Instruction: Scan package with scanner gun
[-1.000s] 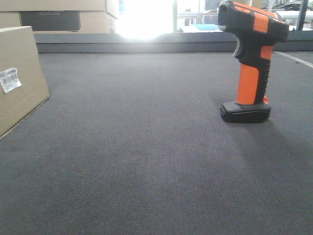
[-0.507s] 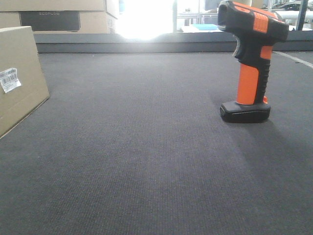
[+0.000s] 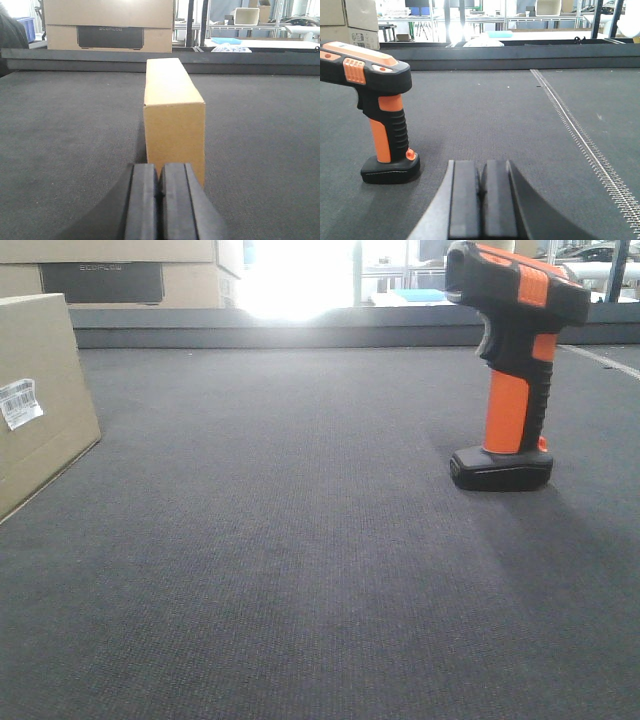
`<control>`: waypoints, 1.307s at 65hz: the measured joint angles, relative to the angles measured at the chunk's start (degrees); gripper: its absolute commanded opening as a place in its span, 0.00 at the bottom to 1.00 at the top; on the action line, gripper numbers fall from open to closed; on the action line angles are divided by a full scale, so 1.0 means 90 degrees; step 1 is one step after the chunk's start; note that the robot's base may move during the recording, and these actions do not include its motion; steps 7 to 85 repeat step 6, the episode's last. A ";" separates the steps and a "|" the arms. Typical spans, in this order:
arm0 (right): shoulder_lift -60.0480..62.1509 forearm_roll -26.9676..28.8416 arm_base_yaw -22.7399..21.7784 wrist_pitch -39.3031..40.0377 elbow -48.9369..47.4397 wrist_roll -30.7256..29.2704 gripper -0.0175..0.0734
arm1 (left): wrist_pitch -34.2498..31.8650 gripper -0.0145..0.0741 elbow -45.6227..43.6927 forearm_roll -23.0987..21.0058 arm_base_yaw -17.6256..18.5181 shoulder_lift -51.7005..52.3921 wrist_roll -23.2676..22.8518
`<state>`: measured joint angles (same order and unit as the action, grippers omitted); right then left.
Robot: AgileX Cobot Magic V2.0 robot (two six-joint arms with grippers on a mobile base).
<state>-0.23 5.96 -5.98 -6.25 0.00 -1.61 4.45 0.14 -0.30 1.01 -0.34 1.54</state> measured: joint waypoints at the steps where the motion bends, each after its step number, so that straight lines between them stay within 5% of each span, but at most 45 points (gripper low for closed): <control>1: 0.0000 0.0000 0.0000 0.0000 0.0000 0.0000 0.03 | 0.0000 0.04 0.0000 0.0000 0.0000 0.0000 0.0000; 85: 0.0000 0.0000 0.0000 0.0000 0.0000 0.0000 0.03 | 0.0000 0.04 0.0000 0.0000 0.0000 0.0000 0.0000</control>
